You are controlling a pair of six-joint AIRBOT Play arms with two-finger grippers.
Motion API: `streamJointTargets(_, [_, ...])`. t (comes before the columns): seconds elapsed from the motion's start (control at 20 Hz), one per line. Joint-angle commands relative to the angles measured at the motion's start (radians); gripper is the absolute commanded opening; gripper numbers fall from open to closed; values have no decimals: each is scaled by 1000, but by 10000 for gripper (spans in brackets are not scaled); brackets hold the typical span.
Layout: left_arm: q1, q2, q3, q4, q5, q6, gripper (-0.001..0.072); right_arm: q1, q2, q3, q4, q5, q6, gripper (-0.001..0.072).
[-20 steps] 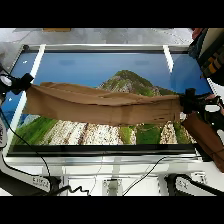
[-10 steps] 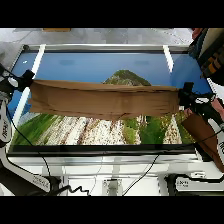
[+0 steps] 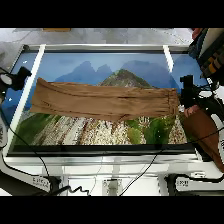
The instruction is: Fold the clothes and pants, and hang the long-sleeved shirts on hangers.
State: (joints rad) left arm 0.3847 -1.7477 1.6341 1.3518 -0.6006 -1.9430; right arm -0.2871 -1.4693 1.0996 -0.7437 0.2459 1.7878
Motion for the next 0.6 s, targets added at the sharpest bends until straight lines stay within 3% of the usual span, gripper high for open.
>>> streamJointTargets(0.0, [77, 48, 0, 47, -381, 30, 686, 0, 21, 41, -114, 92, -60, 687])
streamJointTargets(0.1, [129, 48, -9, 51, -584, 129, 605, 0, 32, 42, -129, 115, -93, 687])
streamJointTargets(0.2, [152, 59, -34, 45, -649, 177, 605, 0, 35, 42, -135, 138, -144, 686])
streamJointTargets(0.45, [134, 84, -148, -31, -613, 180, 593, 0, 35, 42, -175, 165, -188, 686])
streamJointTargets(0.55, [111, 106, -225, -100, -583, 235, 592, 0, 35, 42, -187, 165, -201, 686])
